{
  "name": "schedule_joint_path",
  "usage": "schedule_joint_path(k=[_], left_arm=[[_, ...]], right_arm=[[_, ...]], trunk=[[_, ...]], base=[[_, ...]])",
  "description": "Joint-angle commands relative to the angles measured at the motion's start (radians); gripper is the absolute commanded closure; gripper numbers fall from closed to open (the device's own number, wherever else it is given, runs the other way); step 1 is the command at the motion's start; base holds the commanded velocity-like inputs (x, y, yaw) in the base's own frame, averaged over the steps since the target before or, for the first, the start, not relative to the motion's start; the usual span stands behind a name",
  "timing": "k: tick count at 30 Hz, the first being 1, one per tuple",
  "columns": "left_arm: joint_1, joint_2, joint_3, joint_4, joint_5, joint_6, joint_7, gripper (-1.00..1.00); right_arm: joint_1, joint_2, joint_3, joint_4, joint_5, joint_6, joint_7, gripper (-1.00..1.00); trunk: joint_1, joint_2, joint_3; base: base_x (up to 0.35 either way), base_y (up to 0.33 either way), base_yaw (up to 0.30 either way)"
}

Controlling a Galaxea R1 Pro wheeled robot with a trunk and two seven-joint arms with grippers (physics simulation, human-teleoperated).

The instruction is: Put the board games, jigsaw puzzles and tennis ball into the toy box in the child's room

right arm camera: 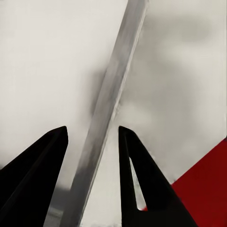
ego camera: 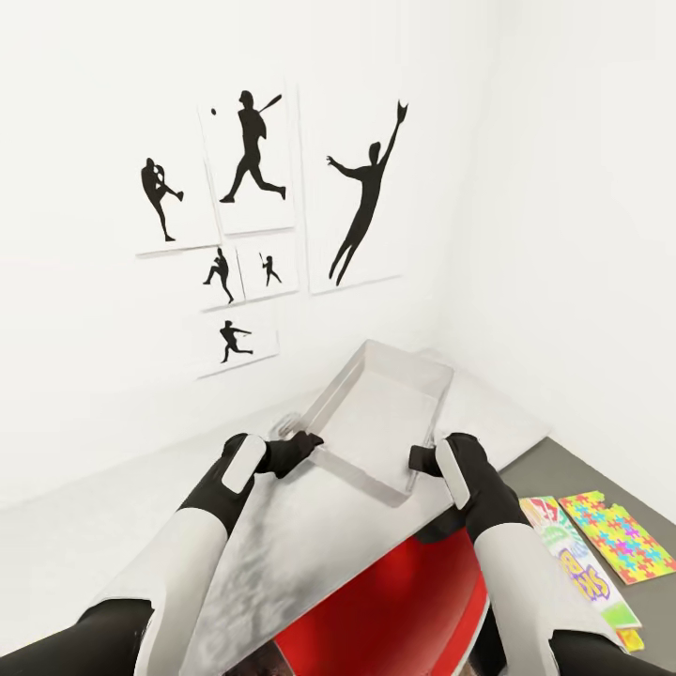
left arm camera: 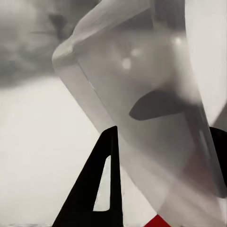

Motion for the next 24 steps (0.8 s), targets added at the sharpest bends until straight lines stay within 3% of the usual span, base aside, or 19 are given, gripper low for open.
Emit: schedule_joint_path(k=[1,9,24], left_arm=[[0.0,-0.001,-0.002,0.0,-0.002,0.025,0.01,1.0],[0.0,-0.001,-0.002,0.0,-0.003,0.032,0.01,1.0],[0.0,-0.001,-0.002,0.0,-0.004,0.034,0.01,1.0]], right_arm=[[-0.002,0.0,0.001,-0.009,-0.031,0.0,-0.008,1.0],[-0.002,0.002,0.001,-0.012,-0.031,0.001,-0.009,1.0],[-0.001,0.003,0.0,-0.012,-0.031,0.023,-0.007,1.0]], trunk=[[0.0,-0.002,-0.002],[0.0,-0.002,0.001],[0.0,-0.002,0.001]], base=[[-0.123,0.261,0.0],[-0.141,0.227,-0.06],[-0.083,0.053,-0.005]])
